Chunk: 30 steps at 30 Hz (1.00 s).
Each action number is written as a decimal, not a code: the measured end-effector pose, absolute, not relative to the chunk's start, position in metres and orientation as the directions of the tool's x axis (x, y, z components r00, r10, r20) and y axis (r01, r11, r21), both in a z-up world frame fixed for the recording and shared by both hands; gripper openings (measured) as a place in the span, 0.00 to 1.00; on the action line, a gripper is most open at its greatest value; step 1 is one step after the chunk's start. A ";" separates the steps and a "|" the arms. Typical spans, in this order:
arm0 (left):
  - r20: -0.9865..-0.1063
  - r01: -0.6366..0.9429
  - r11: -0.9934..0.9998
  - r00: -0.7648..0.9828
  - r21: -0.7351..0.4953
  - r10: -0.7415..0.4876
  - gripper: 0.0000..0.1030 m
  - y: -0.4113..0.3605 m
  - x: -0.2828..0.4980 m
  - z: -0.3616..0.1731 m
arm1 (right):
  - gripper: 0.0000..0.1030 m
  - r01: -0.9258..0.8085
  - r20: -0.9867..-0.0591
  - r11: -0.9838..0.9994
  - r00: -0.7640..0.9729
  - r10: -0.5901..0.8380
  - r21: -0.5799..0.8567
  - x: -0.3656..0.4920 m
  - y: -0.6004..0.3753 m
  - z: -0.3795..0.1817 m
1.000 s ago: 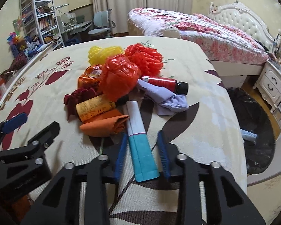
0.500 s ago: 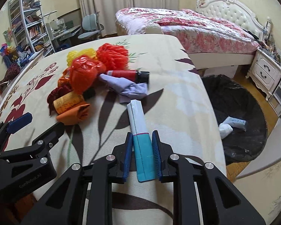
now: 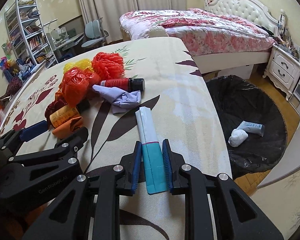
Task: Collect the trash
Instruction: 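Grasp the orange folded paper with the left tool while the right tool holds the teal tube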
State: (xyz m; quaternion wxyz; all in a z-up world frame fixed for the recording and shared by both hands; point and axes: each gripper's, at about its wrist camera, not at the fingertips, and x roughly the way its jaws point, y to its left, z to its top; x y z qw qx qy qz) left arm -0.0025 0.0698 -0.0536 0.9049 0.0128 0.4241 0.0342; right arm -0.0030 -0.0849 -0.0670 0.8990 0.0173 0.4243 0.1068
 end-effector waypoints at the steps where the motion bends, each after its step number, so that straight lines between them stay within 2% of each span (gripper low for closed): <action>1: -0.769 -0.059 0.997 0.634 0.052 0.078 0.83 0.070 -0.002 -0.054 | 0.22 -0.179 -0.758 0.976 0.618 0.209 0.123 -0.003 -0.085 -0.067; 3: -0.779 -0.076 0.996 0.622 0.045 0.083 0.76 0.073 -0.002 -0.056 | 0.22 -0.183 -0.756 0.975 0.619 0.214 0.126 -0.003 -0.086 -0.067; 5: -0.780 -0.078 0.996 0.621 0.033 0.075 0.74 0.075 -0.002 -0.056 | 0.22 -0.183 -0.754 0.974 0.619 0.219 0.132 -0.004 -0.087 -0.068; 6: -0.778 -0.072 0.997 0.624 0.033 0.071 0.70 0.075 -0.002 -0.055 | 0.22 -0.183 -0.754 0.974 0.619 0.221 0.135 -0.004 -0.087 -0.068; 7: -0.774 -0.059 0.998 0.631 0.030 0.060 0.61 0.073 -0.003 -0.054 | 0.22 -0.184 -0.753 0.973 0.619 0.222 0.136 -0.004 -0.088 -0.068; 9: -0.768 -0.046 0.998 0.638 0.035 0.057 0.53 0.071 -0.006 -0.054 | 0.22 -0.184 -0.752 0.973 0.620 0.224 0.138 -0.004 -0.089 -0.068; 16: -0.756 -0.028 0.999 0.653 0.032 0.042 0.50 0.070 -0.012 -0.053 | 0.22 -0.184 -0.752 0.974 0.621 0.220 0.134 -0.004 -0.090 -0.068; 30: -0.723 -0.005 1.000 0.690 0.003 0.006 0.49 0.074 -0.035 -0.037 | 0.22 -0.176 -0.746 0.976 0.631 0.213 0.129 -0.006 -0.093 -0.063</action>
